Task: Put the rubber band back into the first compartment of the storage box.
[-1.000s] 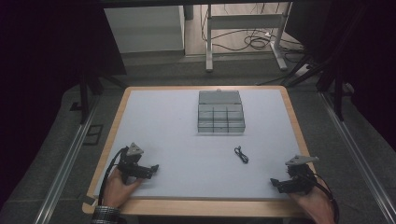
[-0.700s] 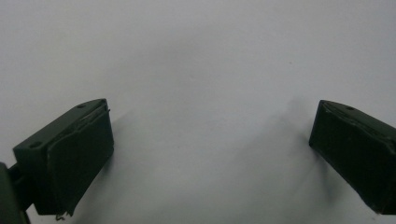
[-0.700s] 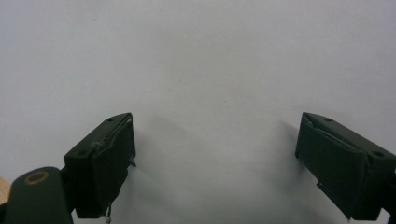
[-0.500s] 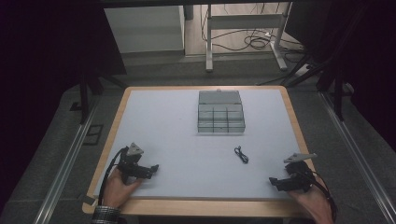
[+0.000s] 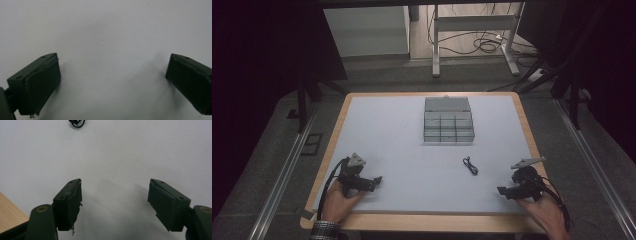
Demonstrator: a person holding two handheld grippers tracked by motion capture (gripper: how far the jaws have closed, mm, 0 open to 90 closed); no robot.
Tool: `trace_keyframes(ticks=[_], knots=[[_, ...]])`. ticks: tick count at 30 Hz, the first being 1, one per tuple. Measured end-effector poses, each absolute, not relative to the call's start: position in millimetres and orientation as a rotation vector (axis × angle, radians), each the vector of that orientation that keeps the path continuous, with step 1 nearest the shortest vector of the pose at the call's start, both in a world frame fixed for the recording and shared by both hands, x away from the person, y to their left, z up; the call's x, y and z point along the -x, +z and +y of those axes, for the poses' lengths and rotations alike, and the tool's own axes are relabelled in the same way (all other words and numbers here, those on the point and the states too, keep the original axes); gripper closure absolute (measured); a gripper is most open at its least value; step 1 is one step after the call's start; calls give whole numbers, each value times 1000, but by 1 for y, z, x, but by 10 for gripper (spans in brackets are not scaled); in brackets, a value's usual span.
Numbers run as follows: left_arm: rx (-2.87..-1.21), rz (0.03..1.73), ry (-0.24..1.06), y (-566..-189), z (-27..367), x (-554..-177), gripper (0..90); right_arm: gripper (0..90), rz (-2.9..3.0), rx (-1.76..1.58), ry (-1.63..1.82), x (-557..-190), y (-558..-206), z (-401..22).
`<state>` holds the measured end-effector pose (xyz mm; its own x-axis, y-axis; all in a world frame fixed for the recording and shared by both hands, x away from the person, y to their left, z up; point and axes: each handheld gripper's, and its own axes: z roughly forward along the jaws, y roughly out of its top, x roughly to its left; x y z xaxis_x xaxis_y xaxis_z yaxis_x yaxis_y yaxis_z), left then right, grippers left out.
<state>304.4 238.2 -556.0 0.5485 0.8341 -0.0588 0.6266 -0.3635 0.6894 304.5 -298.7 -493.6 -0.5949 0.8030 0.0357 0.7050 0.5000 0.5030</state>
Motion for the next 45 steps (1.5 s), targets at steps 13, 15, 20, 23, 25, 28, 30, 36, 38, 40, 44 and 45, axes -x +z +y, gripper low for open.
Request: trace_keyframes(ticks=[13,15,20,23,25,28,30,36,38,40,44,45], knots=[[-2113,1171,396,-556,238,-304,0,406,2611,-1258,644,-322,-479,-284],[-2113,1171,397,-556,238,-304,0,416,2627,-1257,635,-324,-479,-282],[-2113,1171,397,-556,238,-304,0,438,2659,-1261,610,-332,-477,-277],[-2113,1171,396,-556,238,-304,0,450,2678,-1266,594,-336,-477,-274],[-2113,1171,396,-556,238,-304,0,466,2687,-1265,578,-339,-476,-272],[-2112,1171,396,-556,238,-304,0,489,2701,-1264,561,-343,-475,-269],[-2112,1171,396,-556,238,-304,0,503,2709,-1262,550,-345,-474,-267],[-2112,1171,396,-556,238,-304,0,536,2743,-1246,513,-352,-471,-258],[-2112,1171,396,-556,238,-304,0,545,2754,-1241,502,-354,-470,-255],[-2112,1171,396,-556,238,-304,0,558,2763,-1242,491,-356,-469,-252],[-2112,1171,396,-556,238,-304,0,580,2780,-1240,463,-362,-468,-247],[-2112,1171,396,-556,238,-304,0,585,2784,-1234,458,-363,-468,-245]])
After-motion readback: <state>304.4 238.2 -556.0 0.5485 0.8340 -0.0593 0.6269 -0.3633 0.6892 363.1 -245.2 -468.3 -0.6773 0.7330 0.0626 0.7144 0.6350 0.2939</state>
